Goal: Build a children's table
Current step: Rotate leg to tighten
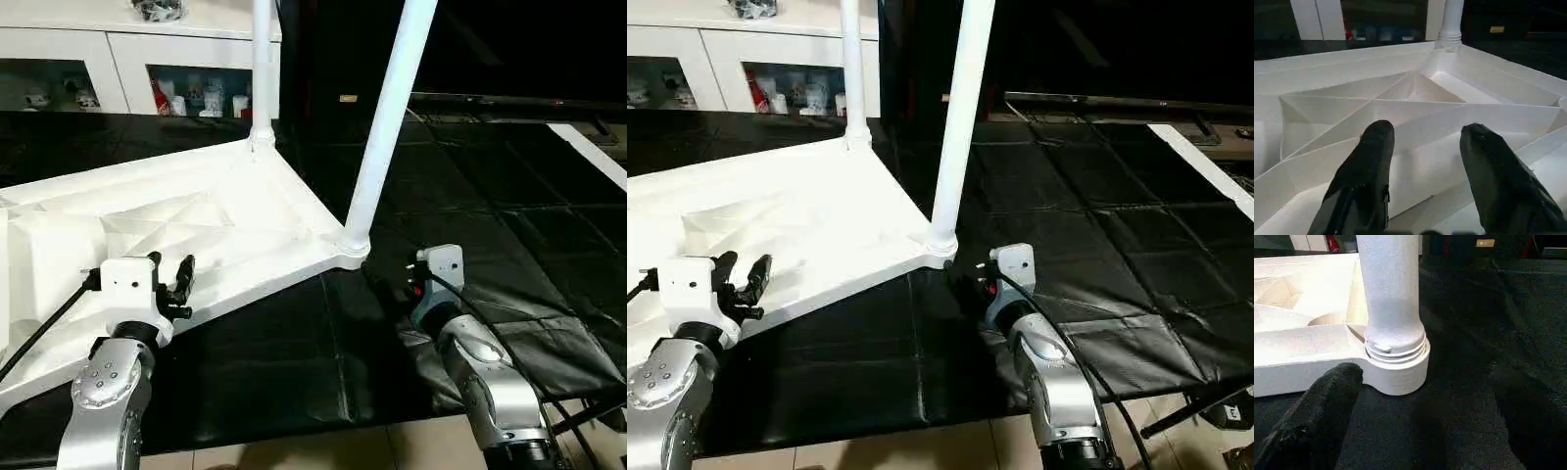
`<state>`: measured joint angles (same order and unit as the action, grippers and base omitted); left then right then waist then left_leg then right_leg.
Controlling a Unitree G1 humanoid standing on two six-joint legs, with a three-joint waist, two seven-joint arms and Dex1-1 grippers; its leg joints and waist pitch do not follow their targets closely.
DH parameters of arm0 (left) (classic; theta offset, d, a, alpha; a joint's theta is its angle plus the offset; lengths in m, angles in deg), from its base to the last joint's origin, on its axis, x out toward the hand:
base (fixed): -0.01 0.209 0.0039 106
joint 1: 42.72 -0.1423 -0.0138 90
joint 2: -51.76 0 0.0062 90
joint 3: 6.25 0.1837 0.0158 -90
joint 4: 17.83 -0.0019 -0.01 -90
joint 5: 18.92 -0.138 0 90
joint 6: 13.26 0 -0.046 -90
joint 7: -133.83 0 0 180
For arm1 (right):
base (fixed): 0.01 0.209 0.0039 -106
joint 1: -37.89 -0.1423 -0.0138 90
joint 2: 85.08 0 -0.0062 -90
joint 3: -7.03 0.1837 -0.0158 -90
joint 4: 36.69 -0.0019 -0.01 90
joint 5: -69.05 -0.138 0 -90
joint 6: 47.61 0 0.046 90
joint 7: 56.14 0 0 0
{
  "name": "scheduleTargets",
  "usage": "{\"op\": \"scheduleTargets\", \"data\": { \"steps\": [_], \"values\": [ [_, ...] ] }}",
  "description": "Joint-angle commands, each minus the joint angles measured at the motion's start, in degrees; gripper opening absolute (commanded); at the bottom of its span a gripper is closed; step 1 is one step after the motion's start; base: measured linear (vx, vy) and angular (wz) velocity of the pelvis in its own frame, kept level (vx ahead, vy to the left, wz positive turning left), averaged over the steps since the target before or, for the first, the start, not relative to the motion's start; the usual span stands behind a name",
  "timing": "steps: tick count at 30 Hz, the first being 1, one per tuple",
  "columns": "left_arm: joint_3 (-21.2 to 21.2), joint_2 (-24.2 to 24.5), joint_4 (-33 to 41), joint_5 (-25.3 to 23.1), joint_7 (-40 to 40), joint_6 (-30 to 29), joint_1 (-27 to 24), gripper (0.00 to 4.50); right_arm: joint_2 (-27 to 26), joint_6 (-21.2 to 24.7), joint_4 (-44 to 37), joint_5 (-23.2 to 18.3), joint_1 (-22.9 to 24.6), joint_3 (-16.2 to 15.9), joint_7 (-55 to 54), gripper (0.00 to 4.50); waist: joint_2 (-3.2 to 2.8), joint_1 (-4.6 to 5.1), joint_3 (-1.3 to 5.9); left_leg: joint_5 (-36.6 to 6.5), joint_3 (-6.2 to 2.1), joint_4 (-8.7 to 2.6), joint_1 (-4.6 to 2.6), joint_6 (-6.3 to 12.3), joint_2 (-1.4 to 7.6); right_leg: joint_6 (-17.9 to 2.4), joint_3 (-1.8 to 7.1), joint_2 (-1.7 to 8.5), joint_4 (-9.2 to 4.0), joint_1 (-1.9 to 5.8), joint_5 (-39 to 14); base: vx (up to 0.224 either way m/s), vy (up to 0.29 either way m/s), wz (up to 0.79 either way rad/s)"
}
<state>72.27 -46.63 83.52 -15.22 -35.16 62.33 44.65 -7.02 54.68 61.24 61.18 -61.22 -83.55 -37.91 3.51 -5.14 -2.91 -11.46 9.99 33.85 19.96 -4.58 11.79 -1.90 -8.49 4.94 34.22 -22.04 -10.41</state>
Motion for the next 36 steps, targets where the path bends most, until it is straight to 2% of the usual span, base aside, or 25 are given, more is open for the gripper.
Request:
{"op": "scheduleTargets", "data": {
  "steps": [1,21,25,36],
  "values": [
    [0.18,0.02,-0.18,0.20,0.12,0.52,0.04,2.47,0.54,0.47,-0.39,-0.31,-0.65,-0.10,0.18,4.50,-0.84,-0.10,3.17,-11.55,-1.00,-4.39,-0.02,0.13,2.32,-3.41,4.55,4.17,-4.32,2.62,-13.62,0.000,0.000,0.00],
    [0.18,0.02,-0.18,0.20,0.12,0.52,0.04,2.47,0.54,0.47,-0.39,-0.31,-0.65,-0.10,0.18,4.50,-0.82,-0.10,3.14,-11.71,-0.99,-4.38,0.00,0.16,2.31,-3.21,4.52,4.17,-4.41,2.61,-14.19,0.000,0.000,0.00],
    [0.18,0.02,-0.18,0.20,0.12,0.52,0.04,2.47,0.54,0.47,-0.39,-0.31,-0.65,-0.10,0.18,4.50,-0.84,-0.08,3.20,-11.16,-0.98,-4.36,-0.05,0.15,2.35,-3.65,4.56,4.11,-4.22,2.58,-12.70,0.000,0.000,0.00],
    [0.18,0.02,-0.18,0.20,0.12,0.52,0.04,2.47,0.54,0.47,-0.39,-0.31,-0.65,-0.10,0.18,4.50,-0.86,-0.11,3.12,-12.66,-1.02,-4.43,-0.08,-0.12,2.31,-2.95,4.50,4.18,-4.58,2.54,-14.99,0.000,0.000,0.00]
  ]
}}
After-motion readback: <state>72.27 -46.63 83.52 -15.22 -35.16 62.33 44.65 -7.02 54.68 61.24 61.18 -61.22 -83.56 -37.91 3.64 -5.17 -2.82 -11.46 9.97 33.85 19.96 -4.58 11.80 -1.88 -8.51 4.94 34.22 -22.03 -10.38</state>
